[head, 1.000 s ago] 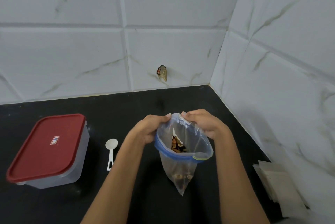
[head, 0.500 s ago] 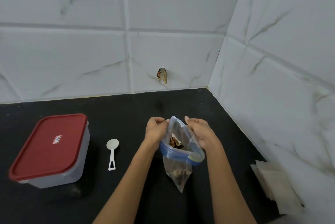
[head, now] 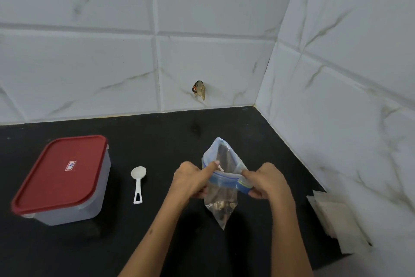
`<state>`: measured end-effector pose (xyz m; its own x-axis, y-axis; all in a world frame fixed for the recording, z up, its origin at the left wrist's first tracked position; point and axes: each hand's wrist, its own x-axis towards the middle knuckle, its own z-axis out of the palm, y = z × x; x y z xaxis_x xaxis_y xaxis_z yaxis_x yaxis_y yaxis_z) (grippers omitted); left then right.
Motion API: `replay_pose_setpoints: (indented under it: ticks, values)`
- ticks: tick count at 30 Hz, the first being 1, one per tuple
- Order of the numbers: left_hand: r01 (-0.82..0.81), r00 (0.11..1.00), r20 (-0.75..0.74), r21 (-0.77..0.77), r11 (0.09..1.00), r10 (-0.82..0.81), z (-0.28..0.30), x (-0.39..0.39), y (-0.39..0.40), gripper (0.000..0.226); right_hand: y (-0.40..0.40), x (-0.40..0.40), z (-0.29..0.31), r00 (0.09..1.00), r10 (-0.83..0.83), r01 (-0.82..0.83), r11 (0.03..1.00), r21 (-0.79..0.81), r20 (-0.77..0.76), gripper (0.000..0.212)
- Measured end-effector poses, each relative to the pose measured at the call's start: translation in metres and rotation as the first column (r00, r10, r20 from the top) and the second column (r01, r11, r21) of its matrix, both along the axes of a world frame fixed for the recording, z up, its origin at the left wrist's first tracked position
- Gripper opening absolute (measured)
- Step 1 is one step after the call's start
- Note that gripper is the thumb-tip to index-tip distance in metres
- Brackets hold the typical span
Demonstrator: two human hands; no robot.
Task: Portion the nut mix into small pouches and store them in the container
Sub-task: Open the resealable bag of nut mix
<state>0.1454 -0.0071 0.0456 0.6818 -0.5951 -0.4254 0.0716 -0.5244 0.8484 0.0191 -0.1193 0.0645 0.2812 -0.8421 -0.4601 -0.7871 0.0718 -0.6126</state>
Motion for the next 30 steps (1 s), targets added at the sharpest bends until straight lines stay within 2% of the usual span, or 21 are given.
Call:
replay_pose_setpoints:
  ticks: [3, 5, 8, 10, 14, 17, 19, 21, 23, 25, 27, 30]
  values:
    - [-0.076, 0.986, -0.159, -0.145, 0.986, 0.053, 0.0, -0.003, 0.005, 0.038, 0.006, -0.002, -0.007, 0.973, -0.09, 0.075, 0.994, 0.08, 0.211, 0.013]
    - [-0.133, 0.964, -0.254, -0.218, 0.967, 0.075, 0.001, -0.003, 0.007, 0.031, 0.01, -0.005, -0.011, 0.912, -0.158, 0.108, 0.983, 0.148, 0.379, 0.009]
    - [-0.237, 0.896, -0.432, -0.275, 0.932, 0.101, 0.002, -0.005, 0.009, 0.022, 0.016, -0.005, -0.019, 0.761, -0.287, 0.16, 0.952, 0.26, 0.581, 0.01]
    - [-0.314, 0.824, -0.557, -0.294, 0.903, 0.105, 0.002, -0.007, 0.009, 0.016, 0.019, -0.004, -0.021, 0.634, -0.411, 0.17, 0.9, 0.401, 0.655, 0.007]
    - [-0.436, 0.672, -0.737, -0.319, 0.842, 0.069, 0.003, -0.008, 0.006, 0.005, 0.022, -0.002, -0.02, 0.443, -0.631, 0.089, 0.738, 0.669, 0.637, 0.01]
    - [-0.503, 0.567, -0.823, -0.307, 0.808, 0.039, 0.004, -0.009, 0.004, 0.011, 0.021, -0.005, -0.015, 0.273, -0.8, -0.004, 0.554, 0.832, 0.534, 0.017]
    - [-0.545, 0.512, -0.858, -0.283, 0.789, 0.045, 0.0, -0.01, 0.003, 0.017, 0.021, -0.005, -0.011, 0.209, -0.867, -0.038, 0.456, 0.889, 0.453, 0.017]
    - [-0.569, 0.479, -0.875, -0.249, 0.784, 0.07, -0.006, -0.015, 0.002, 0.022, 0.023, -0.002, -0.012, 0.211, -0.885, -0.02, 0.42, 0.907, 0.415, 0.019]
    - [-0.555, 0.512, -0.851, -0.225, 0.801, 0.115, -0.01, -0.023, 0.0, 0.023, 0.026, 0.002, -0.017, 0.26, -0.871, 0.018, 0.436, 0.9, 0.417, 0.021]
    - [-0.511, 0.6, -0.785, -0.226, 0.829, 0.155, -0.015, -0.027, -0.003, 0.025, 0.028, 0.005, -0.022, 0.315, -0.839, 0.077, 0.488, 0.87, 0.443, 0.02]
    - [-0.444, 0.7, -0.693, -0.233, 0.865, 0.172, -0.018, -0.025, -0.006, 0.03, 0.028, 0.006, -0.026, 0.372, -0.78, 0.128, 0.581, 0.804, 0.504, 0.024]
    - [-0.348, 0.797, -0.58, -0.212, 0.913, 0.169, -0.019, -0.019, -0.005, 0.038, 0.026, 0.007, -0.029, 0.453, -0.694, 0.149, 0.677, 0.721, 0.559, 0.021]
